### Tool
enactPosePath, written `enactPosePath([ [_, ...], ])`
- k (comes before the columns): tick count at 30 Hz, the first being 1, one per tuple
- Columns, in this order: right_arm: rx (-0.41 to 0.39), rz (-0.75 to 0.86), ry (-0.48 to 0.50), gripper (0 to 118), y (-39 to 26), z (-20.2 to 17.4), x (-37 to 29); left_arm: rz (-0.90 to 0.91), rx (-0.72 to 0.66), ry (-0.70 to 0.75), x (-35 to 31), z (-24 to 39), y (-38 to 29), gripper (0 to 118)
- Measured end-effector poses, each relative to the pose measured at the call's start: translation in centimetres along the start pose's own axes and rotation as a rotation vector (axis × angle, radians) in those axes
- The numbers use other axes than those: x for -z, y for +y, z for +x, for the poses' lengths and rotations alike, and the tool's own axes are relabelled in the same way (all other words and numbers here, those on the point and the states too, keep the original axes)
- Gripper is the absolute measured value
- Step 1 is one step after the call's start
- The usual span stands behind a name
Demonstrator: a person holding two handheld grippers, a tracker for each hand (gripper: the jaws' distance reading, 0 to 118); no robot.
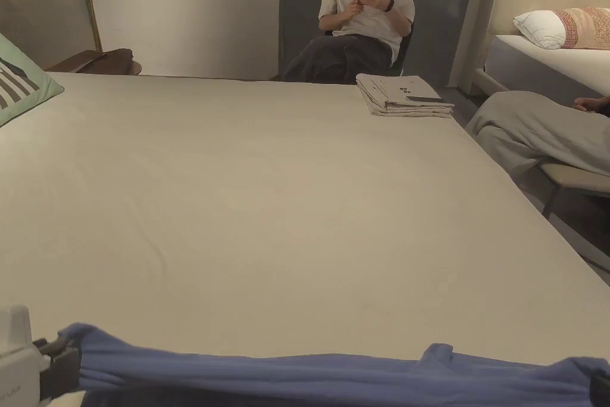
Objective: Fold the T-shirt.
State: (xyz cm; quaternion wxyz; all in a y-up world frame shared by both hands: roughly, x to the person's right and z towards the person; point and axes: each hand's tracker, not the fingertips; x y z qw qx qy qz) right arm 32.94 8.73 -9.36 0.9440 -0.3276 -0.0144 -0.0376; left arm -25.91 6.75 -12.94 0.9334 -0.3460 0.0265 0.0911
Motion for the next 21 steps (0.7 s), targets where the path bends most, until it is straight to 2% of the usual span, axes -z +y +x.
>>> enactPosePath([
  [7, -0.013, -0.130, -0.043, 2, -5.3, 0.8, 2.9, -0.104, -0.028, 0.027, 1.5, -1.5, -4.9, 3],
  [14, -0.020, -0.138, -0.066, 3, -6.2, 0.7, 4.2, -0.134, -0.038, 0.045, 2.8, -2.2, -6.5, 5],
  [15, -0.025, -0.139, -0.069, 7, -6.2, 0.5, 4.2, -0.127, -0.034, 0.047, 2.7, -2.1, -6.5, 14],
  [16, -0.031, -0.138, -0.070, 23, -6.2, 0.4, 4.0, -0.119, -0.021, 0.057, 2.5, -1.9, -6.4, 34],
  [17, -0.043, -0.127, -0.076, 59, -6.1, 0.3, 3.8, -0.108, -0.003, 0.081, 2.2, -1.8, -6.2, 67],
  [18, -0.056, -0.092, -0.108, 73, -5.8, 0.1, 3.4, -0.083, 0.014, 0.108, 1.8, -1.8, -5.8, 88],
  [19, -0.056, -0.058, -0.130, 71, -5.3, -0.1, 2.9, -0.038, 0.014, 0.093, 1.2, -1.6, -5.4, 101],
  [21, -0.017, 0.044, -0.106, 73, -4.0, -0.7, 1.5, 0.051, -0.002, 0.069, -0.2, -1.1, -4.2, 104],
])
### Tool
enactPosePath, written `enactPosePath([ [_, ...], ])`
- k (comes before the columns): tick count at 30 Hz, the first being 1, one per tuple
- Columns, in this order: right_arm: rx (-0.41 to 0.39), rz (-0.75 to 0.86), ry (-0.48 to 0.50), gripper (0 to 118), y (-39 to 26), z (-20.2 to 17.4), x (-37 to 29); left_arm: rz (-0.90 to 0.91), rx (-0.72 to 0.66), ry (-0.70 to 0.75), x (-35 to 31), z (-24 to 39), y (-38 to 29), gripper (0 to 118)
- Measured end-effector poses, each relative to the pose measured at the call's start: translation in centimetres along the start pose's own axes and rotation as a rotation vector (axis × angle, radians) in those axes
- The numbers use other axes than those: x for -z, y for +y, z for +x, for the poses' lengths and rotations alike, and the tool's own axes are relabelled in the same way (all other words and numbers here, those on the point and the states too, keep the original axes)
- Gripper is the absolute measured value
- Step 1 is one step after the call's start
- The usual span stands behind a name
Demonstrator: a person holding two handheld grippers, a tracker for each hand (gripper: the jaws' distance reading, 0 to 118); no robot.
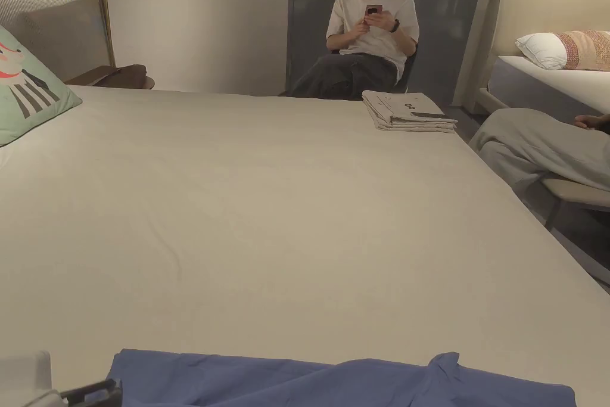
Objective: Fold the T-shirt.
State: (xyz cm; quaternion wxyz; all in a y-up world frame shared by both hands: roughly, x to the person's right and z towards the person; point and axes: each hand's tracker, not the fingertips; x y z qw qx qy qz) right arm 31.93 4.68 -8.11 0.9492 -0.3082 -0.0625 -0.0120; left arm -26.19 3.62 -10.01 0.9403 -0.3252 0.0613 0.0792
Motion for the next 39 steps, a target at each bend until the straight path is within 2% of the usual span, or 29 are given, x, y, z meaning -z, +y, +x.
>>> enactPosePath([
  [5, 0.039, 0.309, -0.056, 76, 5.2, -4.3, -2.4, 0.289, 0.004, -0.053, -3.4, 3.2, 4.7, 104],
  [8, 0.054, 0.436, -0.047, 77, 7.5, -7.4, -2.9, 0.411, 0.038, -0.064, -4.6, 5.6, 6.7, 104],
  [10, 0.069, 0.456, -0.063, 76, 8.5, -9.2, -2.7, 0.453, 0.073, -0.070, -4.9, 7.1, 7.6, 103],
  [12, 0.087, 0.466, -0.047, 71, 9.1, -10.3, -2.4, 0.495, 0.098, -0.070, -5.2, 8.3, 8.1, 91],
  [13, 0.091, 0.478, -0.036, 61, 9.2, -10.9, -2.3, 0.500, 0.106, -0.068, -5.3, 8.8, 8.3, 77],
  [15, 0.084, 0.488, -0.030, 22, 9.4, -11.7, -2.1, 0.506, 0.114, -0.071, -5.2, 9.3, 8.6, 32],
  [16, 0.081, 0.497, -0.032, 6, 9.4, -12.1, -2.0, 0.502, 0.115, -0.077, -5.1, 9.4, 8.8, 12],
  [17, 0.077, 0.508, -0.034, 0, 9.4, -12.3, -2.1, 0.495, 0.109, -0.084, -4.9, 9.3, 9.0, 1],
  [22, 0.009, 0.527, -0.025, 0, 9.2, -13.4, -2.4, 0.388, -0.004, -0.229, -3.6, 6.7, 9.4, 1],
  [25, 0.023, 0.517, -0.024, 0, 9.1, -13.3, -2.4, 0.299, -0.095, -0.295, -1.9, 3.7, 9.2, 1],
  [29, 0.036, 0.488, -0.023, 0, 8.8, -13.7, -2.2, 0.113, -0.187, -0.401, 1.1, -1.4, 8.2, 2],
  [32, 0.013, 0.471, -0.014, 0, 8.5, -14.6, -2.3, -0.104, -0.297, -0.582, 3.6, -5.2, 6.9, 7],
  [33, 0.009, 0.468, -0.010, 0, 8.5, -14.9, -2.2, -0.159, -0.332, -0.626, 4.6, -6.3, 6.3, 20],
  [34, 0.003, 0.463, -0.003, 0, 8.4, -15.3, -2.2, -0.191, -0.375, -0.632, 5.1, -7.0, 5.6, 46],
  [35, -0.004, 0.460, 0.003, 0, 8.4, -15.6, -2.2, -0.216, -0.396, -0.619, 5.8, -7.7, 5.1, 81],
  [36, -0.015, 0.458, 0.003, 0, 8.3, -16.0, -2.2, -0.244, -0.413, -0.624, 6.5, -8.4, 4.5, 100],
  [37, -0.024, 0.454, 0.003, 0, 8.3, -16.4, -2.2, -0.256, -0.453, -0.626, 6.9, -9.1, 3.9, 106],
  [39, -0.032, 0.449, 0.011, 0, 8.3, -16.9, -2.2, -0.304, -0.514, -0.653, 7.9, -10.0, 2.9, 105],
])
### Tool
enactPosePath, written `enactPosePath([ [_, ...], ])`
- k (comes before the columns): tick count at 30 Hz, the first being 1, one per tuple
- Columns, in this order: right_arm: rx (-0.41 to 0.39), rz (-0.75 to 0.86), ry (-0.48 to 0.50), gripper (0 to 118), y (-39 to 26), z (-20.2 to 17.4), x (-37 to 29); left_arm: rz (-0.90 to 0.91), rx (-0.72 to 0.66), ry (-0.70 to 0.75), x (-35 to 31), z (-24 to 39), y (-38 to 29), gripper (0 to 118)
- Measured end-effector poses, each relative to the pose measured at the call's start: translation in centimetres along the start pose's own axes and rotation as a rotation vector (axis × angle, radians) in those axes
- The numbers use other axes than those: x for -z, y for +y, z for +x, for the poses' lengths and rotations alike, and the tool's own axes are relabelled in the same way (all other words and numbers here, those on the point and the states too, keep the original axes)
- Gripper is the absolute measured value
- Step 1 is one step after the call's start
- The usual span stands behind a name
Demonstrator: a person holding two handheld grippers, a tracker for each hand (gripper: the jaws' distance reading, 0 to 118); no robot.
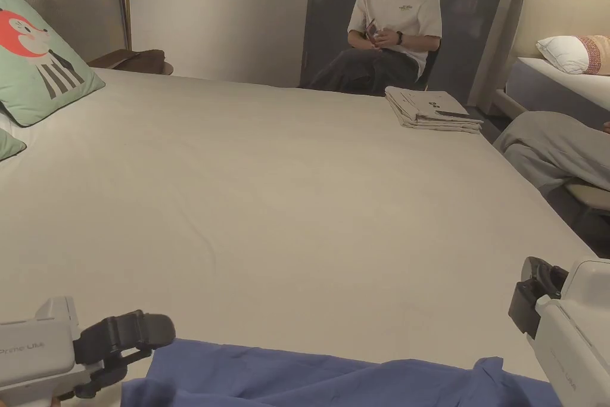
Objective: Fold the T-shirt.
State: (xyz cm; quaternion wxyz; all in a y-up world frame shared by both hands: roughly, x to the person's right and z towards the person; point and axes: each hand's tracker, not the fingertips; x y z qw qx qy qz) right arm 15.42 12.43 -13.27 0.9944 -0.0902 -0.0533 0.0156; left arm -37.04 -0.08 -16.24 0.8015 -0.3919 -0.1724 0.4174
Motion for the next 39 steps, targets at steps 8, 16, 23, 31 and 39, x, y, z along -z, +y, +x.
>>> enactPosePath([
  [8, -0.023, -0.023, 0.012, 0, 0.0, -1.5, 0.0, -0.015, -0.151, -0.139, 2.0, -2.9, -1.5, 105],
  [16, -0.023, -0.023, 0.023, 0, 0.2, -2.2, -0.1, -0.160, -0.195, -0.207, 5.9, -1.2, -2.6, 63],
  [23, -0.023, -0.015, 0.024, 0, 0.7, -2.1, -0.3, -0.154, -0.127, -0.078, 5.8, -0.7, -2.7, 20],
  [31, -0.012, -0.011, 0.032, 0, 0.7, -2.2, 0.0, 0.077, -0.220, -0.037, -2.9, -4.2, -0.1, 11],
  [39, 0.019, -0.035, 0.093, 0, -0.3, -3.4, 0.9, 0.096, -0.054, 0.047, -5.6, -0.8, 0.2, 12],
])
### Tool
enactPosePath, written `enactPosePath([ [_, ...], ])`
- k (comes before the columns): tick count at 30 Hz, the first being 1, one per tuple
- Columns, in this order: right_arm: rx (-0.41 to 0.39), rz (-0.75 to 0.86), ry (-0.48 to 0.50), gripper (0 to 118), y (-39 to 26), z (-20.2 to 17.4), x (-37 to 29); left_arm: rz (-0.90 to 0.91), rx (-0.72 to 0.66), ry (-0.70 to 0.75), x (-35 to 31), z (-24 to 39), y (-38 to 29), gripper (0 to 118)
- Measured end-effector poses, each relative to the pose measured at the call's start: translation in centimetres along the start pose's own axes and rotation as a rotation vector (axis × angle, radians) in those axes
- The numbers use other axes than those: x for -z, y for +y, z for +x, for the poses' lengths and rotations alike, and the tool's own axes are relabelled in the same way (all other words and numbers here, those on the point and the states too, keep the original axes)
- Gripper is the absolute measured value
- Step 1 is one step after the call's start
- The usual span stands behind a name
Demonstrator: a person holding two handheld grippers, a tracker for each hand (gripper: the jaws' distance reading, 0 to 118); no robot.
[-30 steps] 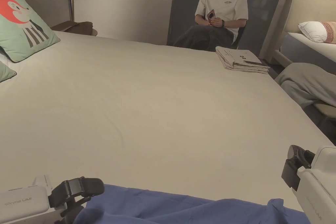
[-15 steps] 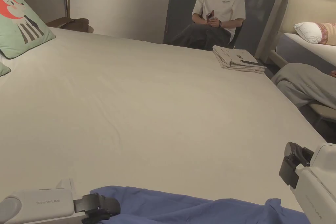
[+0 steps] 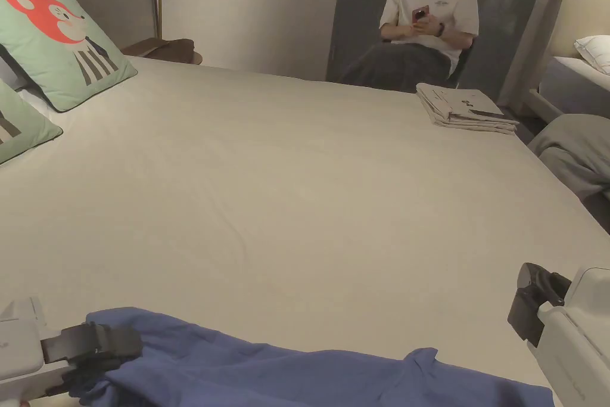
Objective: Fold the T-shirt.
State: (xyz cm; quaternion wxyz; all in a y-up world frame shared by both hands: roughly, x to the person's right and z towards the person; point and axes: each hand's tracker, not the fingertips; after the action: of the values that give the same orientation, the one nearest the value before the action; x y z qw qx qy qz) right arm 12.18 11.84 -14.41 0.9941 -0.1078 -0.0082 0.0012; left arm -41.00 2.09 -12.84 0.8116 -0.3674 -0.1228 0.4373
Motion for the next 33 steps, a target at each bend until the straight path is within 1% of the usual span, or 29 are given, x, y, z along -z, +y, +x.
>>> enactPosePath([
  [3, 0.000, 0.003, 0.012, 0, 0.0, 0.2, -0.2, -0.044, 0.098, -0.054, 2.0, 4.2, -0.8, 12],
  [5, 0.004, 0.012, 0.007, 0, 0.2, 0.7, -0.5, -0.105, 0.165, -0.086, 4.3, 7.3, -1.8, 12],
  [9, 0.031, 0.025, -0.017, 0, 0.2, 2.4, -1.2, -0.207, 0.281, -0.059, 9.5, 11.7, -4.6, 12],
  [14, 0.063, 0.028, -0.054, 0, -0.4, 4.6, -2.1, -0.313, 0.368, 0.072, 16.6, 13.4, -8.5, 12],
  [16, 0.073, 0.025, -0.067, 0, -0.5, 5.3, -2.4, -0.318, 0.391, 0.154, 18.9, 13.4, -10.1, 12],
  [17, 0.075, 0.025, -0.068, 0, -0.6, 5.5, -2.5, -0.314, 0.397, 0.186, 19.5, 13.4, -10.5, 14],
  [18, 0.078, 0.026, -0.073, 0, -0.6, 5.7, -2.7, -0.307, 0.397, 0.194, 19.9, 13.3, -10.8, 19],
  [19, 0.079, 0.028, -0.077, 0, -0.7, 6.0, -2.8, -0.295, 0.382, 0.166, 19.6, 13.4, -10.9, 26],
  [21, 0.086, 0.031, -0.083, 0, -0.8, 6.4, -3.0, -0.287, 0.315, 0.074, 18.6, 13.6, -10.4, 52],
  [22, 0.093, 0.032, -0.085, 0, -0.8, 6.6, -3.0, -0.288, 0.304, 0.045, 18.1, 13.8, -10.0, 68],
  [23, 0.100, 0.031, -0.086, 0, -0.9, 6.8, -3.0, -0.269, 0.311, 0.044, 17.4, 14.0, -9.7, 86],
  [24, 0.107, 0.031, -0.084, 0, -0.9, 6.9, -3.0, -0.208, 0.331, 0.053, 16.2, 14.2, -9.4, 95],
  [27, 0.117, 0.032, -0.083, 0, -1.2, 7.0, -3.0, -0.024, 0.411, 0.108, 13.7, 14.4, -8.9, 95],
  [28, 0.122, 0.031, -0.080, 0, -1.3, 7.1, -2.9, 0.039, 0.438, 0.150, 13.1, 14.3, -9.0, 93],
  [29, 0.126, 0.030, -0.079, 0, -1.4, 7.1, -2.9, 0.100, 0.465, 0.200, 12.8, 14.3, -9.3, 81],
  [30, 0.130, 0.029, -0.077, 0, -1.5, 7.1, -2.8, 0.161, 0.522, 0.275, 12.8, 14.2, -9.9, 61],
  [32, 0.137, 0.027, -0.075, 0, -1.7, 7.1, -2.8, 0.215, 0.639, 0.451, 13.9, 14.3, -11.6, 5],
  [33, 0.140, 0.025, -0.072, 0, -1.7, 7.1, -2.8, 0.218, 0.700, 0.500, 14.6, 14.1, -12.6, 4],
])
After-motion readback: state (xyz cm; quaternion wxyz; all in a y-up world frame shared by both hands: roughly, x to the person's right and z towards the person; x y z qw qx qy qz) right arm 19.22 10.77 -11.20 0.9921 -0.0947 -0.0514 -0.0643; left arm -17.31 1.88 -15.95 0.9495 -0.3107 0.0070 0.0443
